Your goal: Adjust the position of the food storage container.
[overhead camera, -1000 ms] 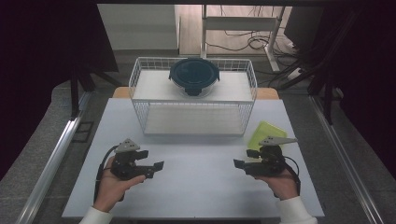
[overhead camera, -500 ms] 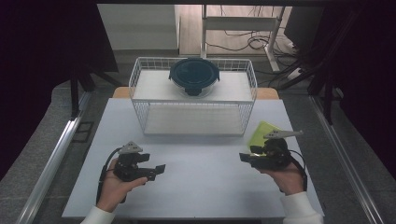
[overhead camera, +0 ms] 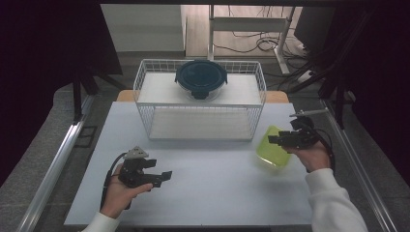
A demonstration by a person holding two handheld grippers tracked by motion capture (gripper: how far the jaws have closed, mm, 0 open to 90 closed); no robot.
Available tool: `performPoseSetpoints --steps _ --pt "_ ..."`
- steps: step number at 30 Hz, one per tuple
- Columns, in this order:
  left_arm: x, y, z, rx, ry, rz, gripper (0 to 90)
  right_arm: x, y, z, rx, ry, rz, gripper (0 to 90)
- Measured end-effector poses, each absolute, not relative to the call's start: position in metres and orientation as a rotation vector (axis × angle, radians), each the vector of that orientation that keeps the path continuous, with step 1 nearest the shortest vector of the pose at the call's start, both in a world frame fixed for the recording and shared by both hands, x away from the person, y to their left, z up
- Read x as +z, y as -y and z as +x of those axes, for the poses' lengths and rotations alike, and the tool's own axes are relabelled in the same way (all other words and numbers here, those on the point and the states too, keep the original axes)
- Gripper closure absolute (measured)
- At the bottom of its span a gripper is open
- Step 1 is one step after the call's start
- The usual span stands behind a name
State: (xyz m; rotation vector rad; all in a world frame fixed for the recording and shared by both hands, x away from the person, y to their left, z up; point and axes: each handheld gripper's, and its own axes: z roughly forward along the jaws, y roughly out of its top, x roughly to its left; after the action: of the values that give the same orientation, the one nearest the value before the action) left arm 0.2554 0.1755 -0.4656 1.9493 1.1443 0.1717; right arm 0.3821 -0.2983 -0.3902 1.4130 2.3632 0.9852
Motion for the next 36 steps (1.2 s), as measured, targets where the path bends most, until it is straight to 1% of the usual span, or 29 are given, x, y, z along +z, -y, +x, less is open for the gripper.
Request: performPoseSetpoints --steps 6,8,9,14,18,20,25,36 --pt "-0.467 -0.177 0.257 0.166 -1.156 1.946 20.5 -0.391 0.313 0.410 0.925 -2.343 1.423 60.0" --pt "-0.469 -0.177 0.257 0.159 -1.156 1.950 20.5 -0.393 0.317 0.419 0.879 -2.334 1.420 67.8" --pt "-0.469 -0.177 0.257 0.156 -1.153 1.953 20.3 -0.395 0.319 0.424 0.860 -2.334 1.416 70.4" --pt "-0.472 -0.176 0.258 0.144 -1.146 1.962 20.0 -0.405 0.328 0.444 0.768 -2.333 1.416 80.4" --pt "-0.472 -0.178 0.259 0.142 -1.152 1.960 20.0 -0.409 0.334 0.453 0.726 -2.333 1.399 86.7" --pt "-0.473 -0.178 0.259 0.141 -1.156 1.958 20.0 -0.412 0.339 0.458 0.700 -2.320 1.391 88.2" --pt "-0.474 -0.177 0.259 0.139 -1.159 1.961 20.0 -0.419 0.348 0.469 0.645 -2.291 1.345 88.7" --pt "-0.476 -0.179 0.260 0.136 -1.164 1.960 19.9 -0.440 0.347 0.486 0.502 -2.353 1.267 88.8"
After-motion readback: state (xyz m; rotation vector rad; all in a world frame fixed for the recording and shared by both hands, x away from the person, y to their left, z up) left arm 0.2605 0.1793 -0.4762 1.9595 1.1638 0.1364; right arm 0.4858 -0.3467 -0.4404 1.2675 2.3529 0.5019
